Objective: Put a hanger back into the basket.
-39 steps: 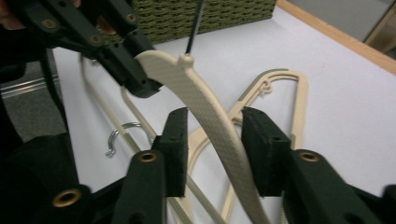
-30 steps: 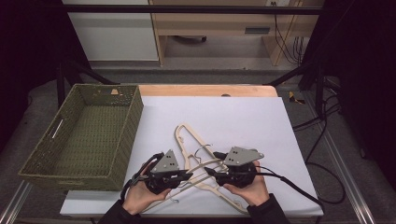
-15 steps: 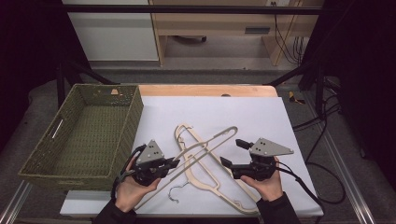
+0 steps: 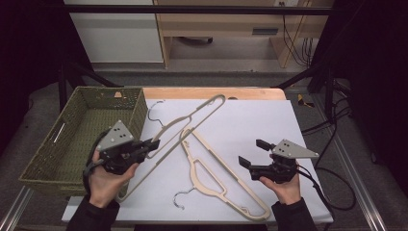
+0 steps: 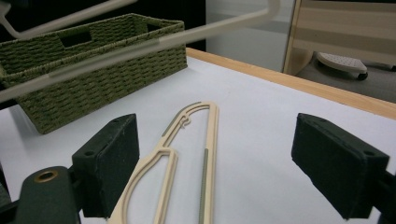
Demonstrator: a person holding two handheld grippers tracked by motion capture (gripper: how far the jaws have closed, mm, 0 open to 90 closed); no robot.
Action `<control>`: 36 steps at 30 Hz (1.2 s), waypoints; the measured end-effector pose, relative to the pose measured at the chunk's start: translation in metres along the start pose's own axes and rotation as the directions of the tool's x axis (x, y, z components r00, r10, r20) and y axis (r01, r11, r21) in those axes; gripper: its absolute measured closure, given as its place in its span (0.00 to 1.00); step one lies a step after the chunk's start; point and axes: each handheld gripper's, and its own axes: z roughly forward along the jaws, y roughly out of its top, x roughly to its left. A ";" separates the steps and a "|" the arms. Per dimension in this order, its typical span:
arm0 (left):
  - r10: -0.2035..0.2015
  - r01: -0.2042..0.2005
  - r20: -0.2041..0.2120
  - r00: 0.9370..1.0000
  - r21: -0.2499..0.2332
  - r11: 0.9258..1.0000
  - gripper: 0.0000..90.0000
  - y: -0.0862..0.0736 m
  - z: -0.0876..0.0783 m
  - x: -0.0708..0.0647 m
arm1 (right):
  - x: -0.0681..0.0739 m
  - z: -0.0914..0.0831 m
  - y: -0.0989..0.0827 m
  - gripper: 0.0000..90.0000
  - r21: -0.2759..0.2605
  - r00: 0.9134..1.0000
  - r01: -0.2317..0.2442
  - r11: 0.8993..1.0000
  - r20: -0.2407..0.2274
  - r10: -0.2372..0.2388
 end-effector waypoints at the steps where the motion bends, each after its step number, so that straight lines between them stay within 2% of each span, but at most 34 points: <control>1: -0.001 0.001 0.000 1.000 -0.008 1.000 0.96 0.003 -0.004 0.006 | -0.001 -0.001 0.000 0.17 0.001 1.000 0.000 1.000 0.000 0.000; 8: -0.004 0.003 -0.023 1.000 -0.030 1.000 0.96 0.012 -0.022 0.034 | -0.005 -0.003 -0.001 0.16 -0.008 1.000 -0.013 1.000 0.019 0.013; 13: -0.006 0.005 -0.047 0.999 -0.016 1.000 0.96 0.017 -0.029 0.057 | -0.005 -0.004 -0.001 0.14 -0.011 1.000 -0.007 1.000 0.024 0.007; 20: -0.011 0.011 -0.110 0.994 0.002 1.000 0.96 0.020 -0.038 0.088 | -0.008 -0.007 -0.001 0.13 -0.022 0.999 -0.010 1.000 0.035 0.011; 28: -0.006 0.008 -0.159 0.987 0.014 1.000 0.96 0.013 -0.051 0.121 | -0.008 -0.006 -0.002 0.13 -0.012 0.999 -0.009 1.000 0.035 0.010; 36: -0.024 0.034 -0.197 0.980 0.046 0.998 0.96 -0.003 -0.061 0.155 | -0.008 -0.005 -0.002 0.12 -0.008 0.999 -0.010 1.000 0.037 0.010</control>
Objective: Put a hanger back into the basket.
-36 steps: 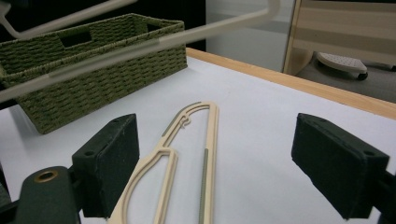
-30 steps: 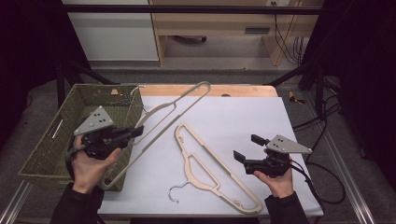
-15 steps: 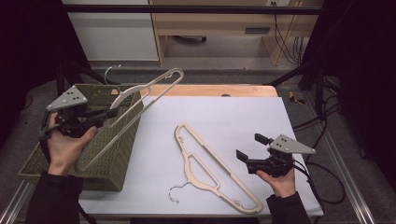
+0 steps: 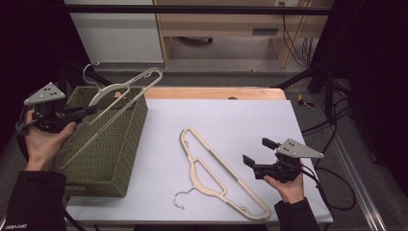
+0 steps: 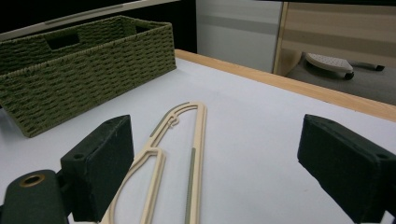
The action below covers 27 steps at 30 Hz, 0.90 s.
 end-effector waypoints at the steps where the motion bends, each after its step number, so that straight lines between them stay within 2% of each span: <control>1: 0.001 -0.001 -0.004 1.000 0.010 1.000 0.96 -0.003 0.000 0.005 | 0.000 0.000 0.000 0.12 0.000 1.000 0.000 1.000 0.000 0.000; 5: -0.017 0.018 -0.020 1.000 0.027 0.999 0.96 -0.014 0.000 0.018 | 0.000 0.000 0.000 0.11 -0.002 1.000 0.000 1.000 0.001 0.000; 7: -0.014 0.015 -0.029 0.999 0.037 0.999 0.96 -0.020 -0.001 0.024 | -0.001 0.000 0.000 0.11 -0.005 1.000 -0.001 1.000 0.003 0.001; 14: -0.040 0.041 -0.038 0.998 0.028 0.999 0.96 -0.037 -0.005 0.043 | -0.001 0.000 0.000 0.11 -0.006 1.000 -0.003 1.000 0.001 0.003; 23: -0.050 0.054 -0.041 0.998 0.077 0.996 0.96 -0.055 -0.004 0.056 | -0.002 0.001 -0.001 0.11 0.006 1.000 -0.006 1.000 0.007 0.006; 27: -0.075 0.079 -0.045 0.996 0.094 0.992 0.96 -0.063 0.001 0.059 | -0.002 0.001 -0.001 0.11 0.009 1.000 -0.008 1.000 0.007 0.008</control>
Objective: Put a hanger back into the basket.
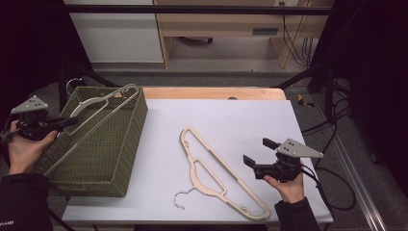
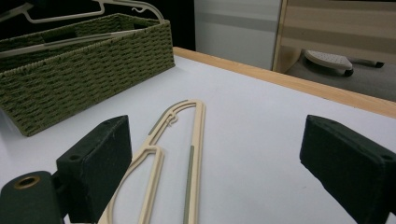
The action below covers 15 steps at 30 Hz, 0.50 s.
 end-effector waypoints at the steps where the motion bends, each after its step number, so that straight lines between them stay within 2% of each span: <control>1: -0.005 0.005 0.005 1.000 0.006 1.000 0.96 -0.002 0.002 0.001 | 0.000 0.000 0.000 0.11 0.000 1.000 0.000 1.000 -0.001 0.000; 5: -0.023 0.023 0.005 1.000 0.033 0.999 0.96 -0.012 0.012 0.001 | 0.000 0.000 0.000 0.11 0.001 1.000 0.000 1.000 0.000 0.000; 12: -0.079 0.079 0.002 0.997 0.070 0.994 0.96 -0.033 0.029 0.004 | 0.000 0.001 0.000 0.11 0.005 1.000 -0.001 1.000 -0.001 0.001; 15: -0.096 0.096 0.000 0.995 0.067 0.993 0.96 -0.037 0.033 0.004 | 0.000 0.001 -0.001 0.11 0.006 1.000 0.000 1.000 -0.002 0.000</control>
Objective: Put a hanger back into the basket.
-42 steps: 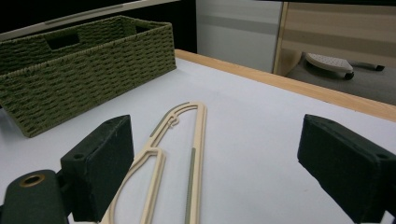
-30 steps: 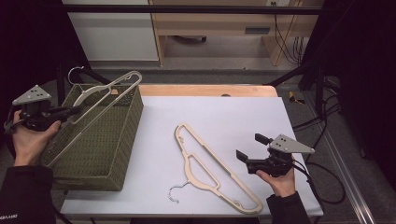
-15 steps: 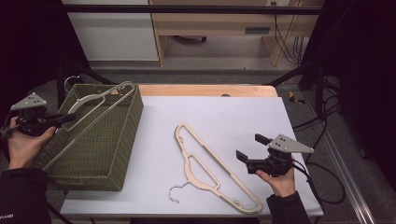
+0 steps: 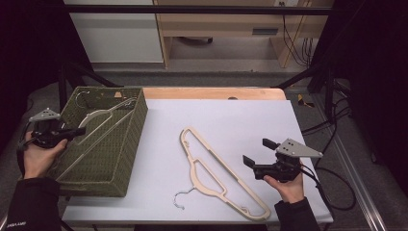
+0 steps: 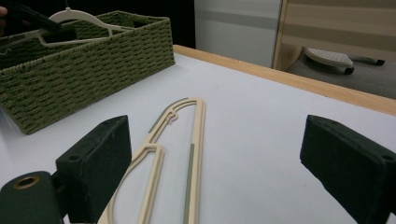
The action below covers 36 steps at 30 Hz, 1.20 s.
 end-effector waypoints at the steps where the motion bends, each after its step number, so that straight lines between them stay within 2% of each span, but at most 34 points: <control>1: -0.004 0.004 0.003 1.000 0.006 1.000 0.96 -0.001 0.001 0.000 | 0.000 0.000 0.000 0.11 0.001 1.000 0.001 1.000 0.000 -0.001; 6: -0.020 0.020 -0.018 1.000 0.022 1.000 0.95 -0.005 0.010 -0.001 | 0.000 0.000 0.000 0.10 0.004 1.000 0.004 1.000 -0.003 -0.004; 8: -0.039 0.040 -0.028 0.999 0.026 0.999 0.95 -0.006 0.011 0.000 | 0.000 0.000 0.000 0.10 0.003 1.000 -0.001 1.000 -0.001 0.001; 13: -0.064 0.067 -0.073 0.995 0.033 0.997 0.94 -0.006 0.012 0.003 | 0.000 0.000 0.000 0.10 0.004 1.000 0.004 1.000 -0.004 -0.004; 18: -0.099 0.104 -0.125 0.987 0.041 0.994 0.92 -0.007 0.013 0.008 | 0.000 0.001 -0.001 0.10 0.011 1.000 0.003 1.000 -0.007 -0.003; 20: -0.098 0.109 -0.147 0.984 0.063 0.992 0.92 -0.007 0.013 0.011 | 0.000 0.001 -0.001 0.10 0.010 1.000 0.004 1.000 -0.007 -0.004; 23: -0.120 0.136 -0.187 0.975 0.074 0.988 0.91 -0.007 0.015 0.013 | 0.000 0.000 -0.001 0.10 0.008 1.000 0.002 1.000 -0.007 -0.002; 25: -0.135 0.158 -0.222 0.966 0.091 0.983 0.90 -0.007 0.016 0.015 | 0.000 0.001 -0.001 0.10 0.009 1.000 0.003 1.000 -0.008 -0.003; 27: -0.131 0.169 -0.262 0.956 0.128 0.977 0.88 -0.008 0.018 0.018 | 0.000 0.001 -0.001 0.10 0.009 1.000 0.006 1.000 -0.009 -0.006; 30: -0.168 0.205 -0.257 0.952 0.125 0.971 0.88 -0.011 0.018 0.021 | 0.000 0.001 -0.001 0.10 0.011 1.000 0.003 1.000 -0.008 -0.003; 32: -0.170 0.212 -0.268 0.948 0.134 0.968 0.88 -0.012 0.018 0.023 | 0.000 0.001 -0.001 0.10 0.011 1.000 0.004 1.000 -0.007 -0.004; 36: -0.202 0.258 -0.298 0.933 0.160 0.953 0.87 -0.016 0.021 0.026 | 0.001 0.001 -0.001 0.10 0.013 1.000 0.002 1.000 -0.008 -0.002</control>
